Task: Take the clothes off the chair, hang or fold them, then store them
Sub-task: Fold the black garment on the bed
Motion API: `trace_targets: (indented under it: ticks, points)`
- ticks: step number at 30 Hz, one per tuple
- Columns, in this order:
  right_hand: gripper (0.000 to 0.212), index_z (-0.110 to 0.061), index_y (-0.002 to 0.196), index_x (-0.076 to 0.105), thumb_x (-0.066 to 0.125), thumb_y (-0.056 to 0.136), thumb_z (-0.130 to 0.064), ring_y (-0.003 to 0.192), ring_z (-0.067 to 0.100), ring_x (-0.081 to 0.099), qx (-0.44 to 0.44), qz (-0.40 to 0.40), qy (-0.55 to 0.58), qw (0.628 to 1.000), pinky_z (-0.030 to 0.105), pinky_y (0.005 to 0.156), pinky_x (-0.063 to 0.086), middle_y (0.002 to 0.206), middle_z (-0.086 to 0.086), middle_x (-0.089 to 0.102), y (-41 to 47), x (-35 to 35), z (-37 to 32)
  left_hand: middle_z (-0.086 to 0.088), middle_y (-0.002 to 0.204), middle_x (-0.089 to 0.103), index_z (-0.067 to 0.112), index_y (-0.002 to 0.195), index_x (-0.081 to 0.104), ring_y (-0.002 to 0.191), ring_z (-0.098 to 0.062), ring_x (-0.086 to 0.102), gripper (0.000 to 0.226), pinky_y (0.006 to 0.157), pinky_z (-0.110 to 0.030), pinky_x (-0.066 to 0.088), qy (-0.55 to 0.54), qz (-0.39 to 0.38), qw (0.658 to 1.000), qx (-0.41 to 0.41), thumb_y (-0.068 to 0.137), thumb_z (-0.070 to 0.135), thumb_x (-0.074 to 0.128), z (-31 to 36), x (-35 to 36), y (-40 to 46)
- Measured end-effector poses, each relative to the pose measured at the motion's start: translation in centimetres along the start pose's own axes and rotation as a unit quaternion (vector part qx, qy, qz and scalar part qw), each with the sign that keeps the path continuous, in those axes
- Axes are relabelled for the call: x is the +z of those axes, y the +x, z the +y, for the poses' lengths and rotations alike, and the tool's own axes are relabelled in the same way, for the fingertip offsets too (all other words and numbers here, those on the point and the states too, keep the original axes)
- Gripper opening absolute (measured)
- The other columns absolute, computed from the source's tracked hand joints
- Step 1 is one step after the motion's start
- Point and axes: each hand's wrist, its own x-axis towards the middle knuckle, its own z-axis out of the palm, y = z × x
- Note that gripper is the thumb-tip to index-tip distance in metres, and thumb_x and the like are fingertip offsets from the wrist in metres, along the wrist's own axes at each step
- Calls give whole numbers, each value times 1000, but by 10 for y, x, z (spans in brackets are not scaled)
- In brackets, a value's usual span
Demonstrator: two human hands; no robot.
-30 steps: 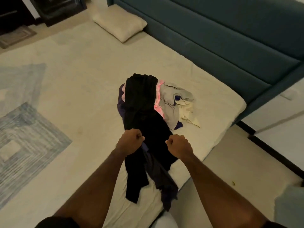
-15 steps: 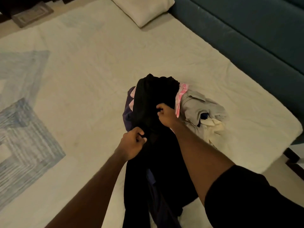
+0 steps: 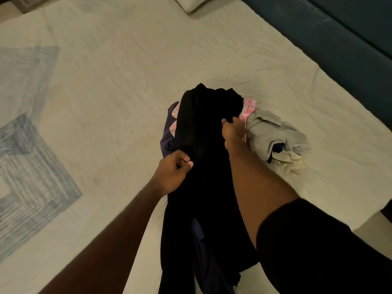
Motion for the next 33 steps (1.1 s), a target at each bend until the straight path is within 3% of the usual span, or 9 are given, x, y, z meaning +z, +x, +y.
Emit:
trace_targets:
  ticks: [3,6,10,14,16,19,25,28,33]
  points:
    - [30,-20,111,65,72,86,-36,97,13,63,-102,-8,92,991,28,88,54,114,-2,60,-67,-32,2,-7,97,65,21,103,61,91,-18,63,19,77,-27,47,-108,1,994,-18,104,38,52,7,8,-21]
    - [49,-11,128,61,68,81,2,100,11,69,-86,-238,264,931,21,81,55,117,3,69,-178,-75,36,-3,126,65,28,123,58,118,-18,62,41,93,-40,50,-284,12,957,-63,101,59,44,15,23,-52]
    - [16,-26,58,59,67,60,-13,71,5,56,-108,-426,211,873,27,69,43,68,-6,64,-298,-110,124,-9,127,68,21,134,56,111,-24,68,42,90,-45,57,-404,25,910,-85,97,37,66,3,51,-98]
    - [30,-24,66,67,90,63,-42,67,14,59,15,-335,333,881,32,65,45,69,0,61,-359,-136,175,-18,110,70,19,114,64,96,-23,70,24,87,-38,60,-275,67,944,-170,101,1,54,-33,90,-173]
    - [61,-26,106,75,95,55,-52,97,22,71,72,-286,405,866,33,80,56,104,7,74,-376,-143,180,-16,107,69,12,120,61,92,-17,71,19,83,-34,61,-308,65,931,-184,103,8,53,-41,100,-208]
    - [97,-35,146,45,94,63,-44,127,20,62,82,-314,391,861,34,95,55,138,1,63,-396,-156,169,-7,122,70,17,135,58,114,-21,68,49,99,-44,56,-279,18,957,-80,88,12,72,-44,100,-250]
    - [66,-29,136,55,85,79,-15,120,16,66,48,-276,283,917,39,100,55,128,-2,70,-442,-176,153,-4,127,62,37,132,56,119,-15,62,73,100,-41,54,-117,-24,993,17,63,22,76,-35,80,-303]
    - [16,-16,109,75,71,94,-12,109,30,71,77,-209,271,937,45,95,58,108,8,77,-460,-187,153,0,111,72,25,117,65,106,-16,69,57,96,-43,57,-151,62,986,-31,65,10,82,-40,57,-327]
    - [11,-14,103,78,70,95,-13,106,26,72,36,-202,253,945,42,97,57,106,8,77,-498,-196,159,-9,95,75,6,103,71,93,-26,70,10,82,-37,56,-328,100,937,-70,94,5,68,-56,30,-370]
